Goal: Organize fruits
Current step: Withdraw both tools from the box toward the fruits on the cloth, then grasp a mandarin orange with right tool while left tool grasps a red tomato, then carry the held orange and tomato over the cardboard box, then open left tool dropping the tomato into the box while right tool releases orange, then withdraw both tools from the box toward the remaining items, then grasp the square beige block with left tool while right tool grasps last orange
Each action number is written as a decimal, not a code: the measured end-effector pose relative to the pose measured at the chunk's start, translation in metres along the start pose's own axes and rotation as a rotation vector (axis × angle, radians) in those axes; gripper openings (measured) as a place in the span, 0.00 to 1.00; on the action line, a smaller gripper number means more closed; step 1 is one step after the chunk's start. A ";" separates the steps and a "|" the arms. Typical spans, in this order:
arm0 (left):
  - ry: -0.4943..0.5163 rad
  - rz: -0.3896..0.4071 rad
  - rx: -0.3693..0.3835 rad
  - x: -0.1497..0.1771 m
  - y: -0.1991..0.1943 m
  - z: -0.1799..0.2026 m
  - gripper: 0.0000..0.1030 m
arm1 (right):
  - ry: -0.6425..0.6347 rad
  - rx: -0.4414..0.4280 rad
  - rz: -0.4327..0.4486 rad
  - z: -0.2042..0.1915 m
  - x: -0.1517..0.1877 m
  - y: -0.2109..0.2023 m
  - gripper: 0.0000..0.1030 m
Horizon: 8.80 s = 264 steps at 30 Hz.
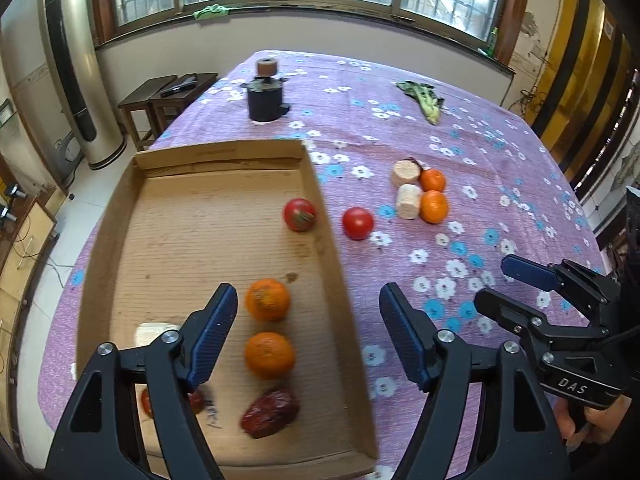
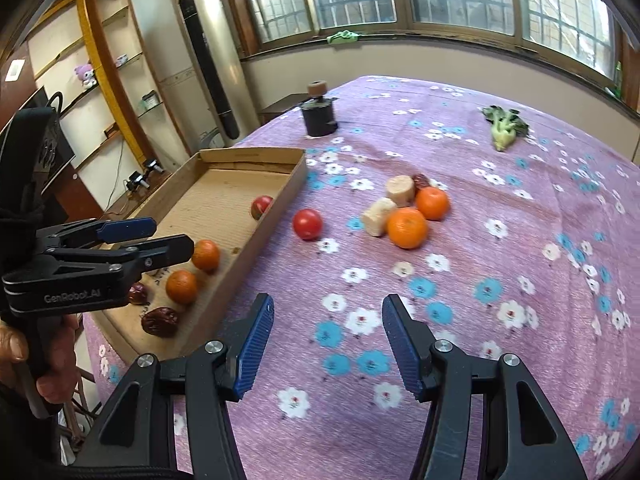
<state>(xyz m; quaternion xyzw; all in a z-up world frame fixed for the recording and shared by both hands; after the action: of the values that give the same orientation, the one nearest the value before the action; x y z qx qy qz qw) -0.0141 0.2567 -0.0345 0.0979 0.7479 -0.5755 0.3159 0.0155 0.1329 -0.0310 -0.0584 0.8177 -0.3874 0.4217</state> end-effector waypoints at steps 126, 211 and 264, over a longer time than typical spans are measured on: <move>-0.102 0.004 -0.035 -0.011 0.030 -0.082 0.28 | -0.067 -0.171 -0.002 -0.083 -0.052 0.067 0.31; -0.105 -0.040 -0.086 -0.025 0.034 -0.077 0.46 | -0.055 -0.114 -0.006 -0.050 -0.065 0.064 0.47; 0.109 -0.138 0.082 -0.055 0.109 0.131 0.45 | 0.157 0.042 0.058 0.119 -0.034 0.013 0.35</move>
<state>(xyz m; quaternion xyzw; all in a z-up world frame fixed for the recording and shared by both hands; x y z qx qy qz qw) 0.1310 0.1824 -0.1074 0.0904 0.7448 -0.6199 0.2300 0.1274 0.0871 -0.0585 0.0048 0.8414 -0.3954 0.3683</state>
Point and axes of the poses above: each gripper's, at about its wrist camera, not at the fingertips, and y roughly the way its jaws point, z to its right, x to its underside, the point moved 10 cm from there along y, roughly the way its jaws point, and after that the axes turned 15 degrees about -x, right-handed, at the moved point
